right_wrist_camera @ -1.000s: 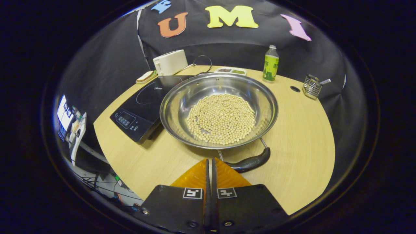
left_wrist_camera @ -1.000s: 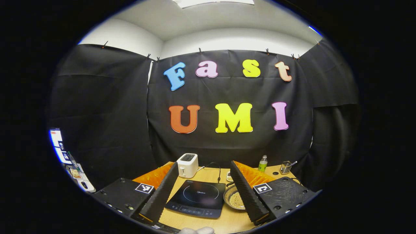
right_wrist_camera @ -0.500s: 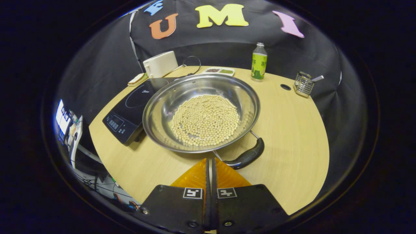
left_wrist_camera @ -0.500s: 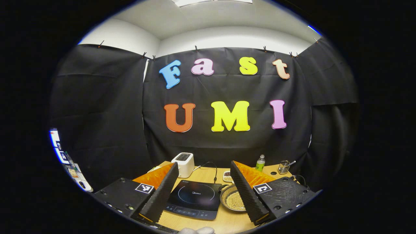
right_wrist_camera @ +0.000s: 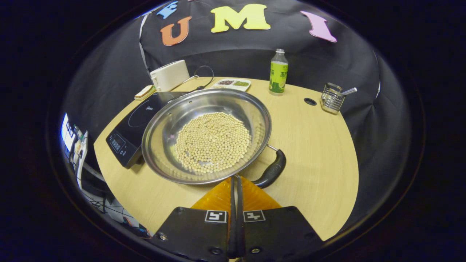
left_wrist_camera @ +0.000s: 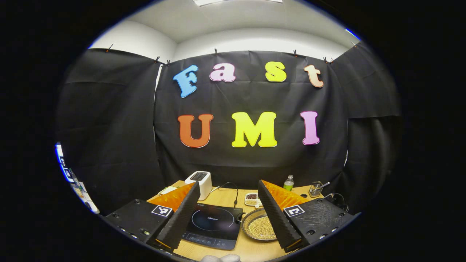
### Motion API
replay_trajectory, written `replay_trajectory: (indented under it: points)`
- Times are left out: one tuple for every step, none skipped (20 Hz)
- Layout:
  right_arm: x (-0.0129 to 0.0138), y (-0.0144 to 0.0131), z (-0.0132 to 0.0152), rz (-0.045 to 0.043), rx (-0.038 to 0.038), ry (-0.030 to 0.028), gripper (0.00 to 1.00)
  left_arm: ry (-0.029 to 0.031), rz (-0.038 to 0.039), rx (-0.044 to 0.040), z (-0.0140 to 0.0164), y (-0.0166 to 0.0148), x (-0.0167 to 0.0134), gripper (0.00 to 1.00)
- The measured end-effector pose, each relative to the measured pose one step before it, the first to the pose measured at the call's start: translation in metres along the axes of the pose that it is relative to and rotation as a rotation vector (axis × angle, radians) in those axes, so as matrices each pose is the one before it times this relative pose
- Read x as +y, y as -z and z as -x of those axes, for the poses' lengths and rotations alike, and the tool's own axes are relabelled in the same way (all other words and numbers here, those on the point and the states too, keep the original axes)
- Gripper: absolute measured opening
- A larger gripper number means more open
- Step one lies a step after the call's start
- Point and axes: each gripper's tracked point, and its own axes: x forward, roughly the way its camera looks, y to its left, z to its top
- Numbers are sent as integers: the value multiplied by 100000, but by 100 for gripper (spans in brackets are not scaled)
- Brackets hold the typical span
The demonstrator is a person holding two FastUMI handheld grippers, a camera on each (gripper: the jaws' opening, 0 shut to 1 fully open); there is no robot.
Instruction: First push the handle of the pot to place it horizontally, then grasp the pot with both hands and set it on the induction cooktop.
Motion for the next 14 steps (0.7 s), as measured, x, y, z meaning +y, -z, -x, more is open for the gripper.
replay_trajectory:
  points:
    - [-499,-237,-103,148,322,399,0,-37,144,345,-345,109,-147,95]
    - [-536,-112,-61,123,98,649,4,-162,195,191,-207,21,-94,95]
    - [-467,-360,-164,151,15,346,4,107,132,393,-252,49,-240,95]
    - [-365,-115,-77,176,62,187,4,11,-14,313,-184,144,-120,95]
    - [-375,-211,-76,196,24,338,4,47,-210,262,-294,119,-189,95]
    - [-477,-155,-159,279,-81,467,0,-152,-176,241,-209,43,-113,95]
    - [-335,-311,-107,343,38,373,1,13,0,164,-224,85,-186,95]
    - [-284,-273,-75,239,-55,347,1,-222,117,276,-179,136,-106,95]
    - [-283,-181,-105,287,-26,75,3,-33,175,307,-222,121,-99,95]
    - [-386,-84,-212,432,77,304,0,-187,130,153,-214,152,-225,85]
    - [-241,-142,-81,572,31,-51,1,-266,14,196,-208,87,-131,85]
    - [-193,-25,49,482,284,-115,0,-297,-70,399,-124,69,-103,95]
    - [-202,-96,-96,240,171,-81,1,-470,42,161,-139,51,-166,95]
    - [-271,-87,9,305,181,-194,1,-307,51,242,-191,156,-194,95]
